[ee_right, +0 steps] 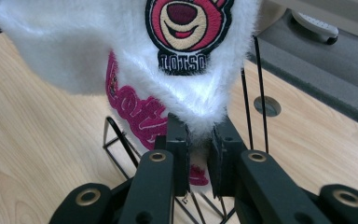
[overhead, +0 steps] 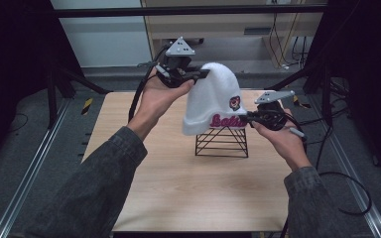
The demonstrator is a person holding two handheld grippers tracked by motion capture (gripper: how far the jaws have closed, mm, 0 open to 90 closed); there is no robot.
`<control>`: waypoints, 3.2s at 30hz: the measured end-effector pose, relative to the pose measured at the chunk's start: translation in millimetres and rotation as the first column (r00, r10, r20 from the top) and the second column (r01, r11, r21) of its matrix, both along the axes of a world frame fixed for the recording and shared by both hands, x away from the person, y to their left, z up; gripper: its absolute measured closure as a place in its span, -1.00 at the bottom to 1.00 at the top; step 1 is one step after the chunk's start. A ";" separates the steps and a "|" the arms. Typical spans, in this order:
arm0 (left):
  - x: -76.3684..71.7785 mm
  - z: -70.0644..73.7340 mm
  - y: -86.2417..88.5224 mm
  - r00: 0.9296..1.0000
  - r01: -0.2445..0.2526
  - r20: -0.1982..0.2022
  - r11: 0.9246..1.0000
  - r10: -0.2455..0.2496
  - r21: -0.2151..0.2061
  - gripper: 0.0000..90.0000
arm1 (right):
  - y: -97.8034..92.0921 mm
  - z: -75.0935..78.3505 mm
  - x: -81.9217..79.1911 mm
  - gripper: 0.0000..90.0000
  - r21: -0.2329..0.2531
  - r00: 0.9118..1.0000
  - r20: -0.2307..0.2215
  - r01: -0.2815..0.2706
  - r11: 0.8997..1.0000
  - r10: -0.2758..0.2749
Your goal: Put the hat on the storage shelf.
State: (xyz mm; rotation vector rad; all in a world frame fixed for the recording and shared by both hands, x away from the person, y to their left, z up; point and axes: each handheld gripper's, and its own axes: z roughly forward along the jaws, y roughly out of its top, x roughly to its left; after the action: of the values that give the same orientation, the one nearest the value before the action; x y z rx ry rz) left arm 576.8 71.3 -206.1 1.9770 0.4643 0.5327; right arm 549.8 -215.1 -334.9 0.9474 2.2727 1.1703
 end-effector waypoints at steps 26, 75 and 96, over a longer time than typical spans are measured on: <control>-2.6 -10.9 -8.7 1.000 0.017 0.001 1.000 -0.017 0.025 0.86 | -6.9 -10.2 -5.3 0.77 0.010 1.000 -0.017 0.016 1.000 -0.016; 3.6 -52.8 -39.9 0.998 0.050 -0.049 0.994 -0.046 0.097 0.85 | -30.9 -58.0 -11.3 0.75 0.004 0.994 -0.086 0.064 0.998 -0.063; 8.5 -83.4 -46.5 0.994 0.063 -0.103 0.986 -0.048 0.156 0.84 | -34.3 -82.5 -11.0 0.71 -0.057 0.986 -0.134 0.088 0.994 -0.095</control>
State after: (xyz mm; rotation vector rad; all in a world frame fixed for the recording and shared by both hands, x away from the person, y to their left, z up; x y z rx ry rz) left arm 585.3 24.7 -289.5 2.1707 0.4375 0.4504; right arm 538.8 -249.5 -417.4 1.1312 2.3255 1.0326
